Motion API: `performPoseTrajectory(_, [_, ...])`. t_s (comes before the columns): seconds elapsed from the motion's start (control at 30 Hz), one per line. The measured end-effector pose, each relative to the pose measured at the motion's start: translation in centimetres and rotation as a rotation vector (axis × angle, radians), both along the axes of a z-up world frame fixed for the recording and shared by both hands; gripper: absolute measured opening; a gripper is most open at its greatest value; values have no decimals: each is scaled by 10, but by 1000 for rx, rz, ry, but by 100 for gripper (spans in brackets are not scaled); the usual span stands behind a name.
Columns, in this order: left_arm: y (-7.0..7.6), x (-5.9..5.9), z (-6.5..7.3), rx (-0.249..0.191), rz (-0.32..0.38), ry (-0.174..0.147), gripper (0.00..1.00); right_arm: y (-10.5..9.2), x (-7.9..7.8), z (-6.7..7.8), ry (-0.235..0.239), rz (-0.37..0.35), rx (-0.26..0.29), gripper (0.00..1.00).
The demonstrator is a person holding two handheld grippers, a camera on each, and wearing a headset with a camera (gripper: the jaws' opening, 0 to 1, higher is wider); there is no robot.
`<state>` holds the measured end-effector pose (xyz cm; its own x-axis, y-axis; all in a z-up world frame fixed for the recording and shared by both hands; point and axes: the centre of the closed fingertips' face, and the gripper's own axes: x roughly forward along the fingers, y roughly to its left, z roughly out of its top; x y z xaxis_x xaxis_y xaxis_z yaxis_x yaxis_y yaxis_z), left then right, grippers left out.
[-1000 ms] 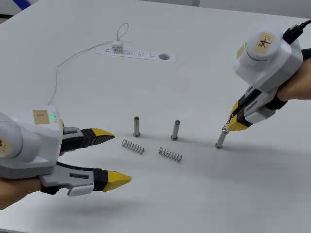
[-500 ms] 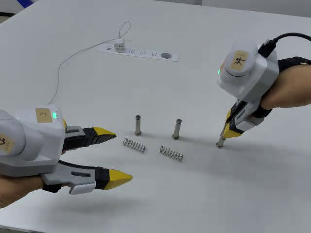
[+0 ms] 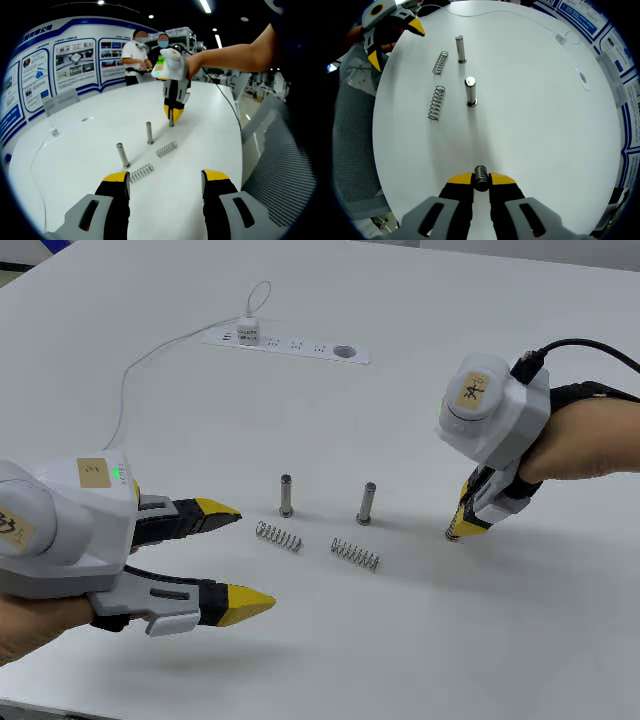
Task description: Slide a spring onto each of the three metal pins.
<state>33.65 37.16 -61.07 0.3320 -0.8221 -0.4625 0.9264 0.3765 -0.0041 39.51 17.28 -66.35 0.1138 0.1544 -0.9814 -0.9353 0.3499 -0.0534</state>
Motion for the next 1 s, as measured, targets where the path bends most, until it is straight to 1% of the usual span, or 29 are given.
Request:
performPoseTrajectory(0.2, [1,0,0,1,4,1,59,0,-3,-3,4,2,5,13])
performPoseTrajectory(0.43, [1,0,1,0,2,1,59,1,-3,1,-17,4,28,21])
performPoseTrajectory(0.67, [1,0,2,-3,-1,-2,59,-1,-4,10,-38,-3,46,23])
performPoseTrajectory(0.8, [1,0,3,-4,0,-4,59,3,-5,20,-54,-6,70,24])
performPoseTrajectory(1.0, [1,-1,4,-4,-1,-6,59,9,-7,29,-71,-2,86,24])
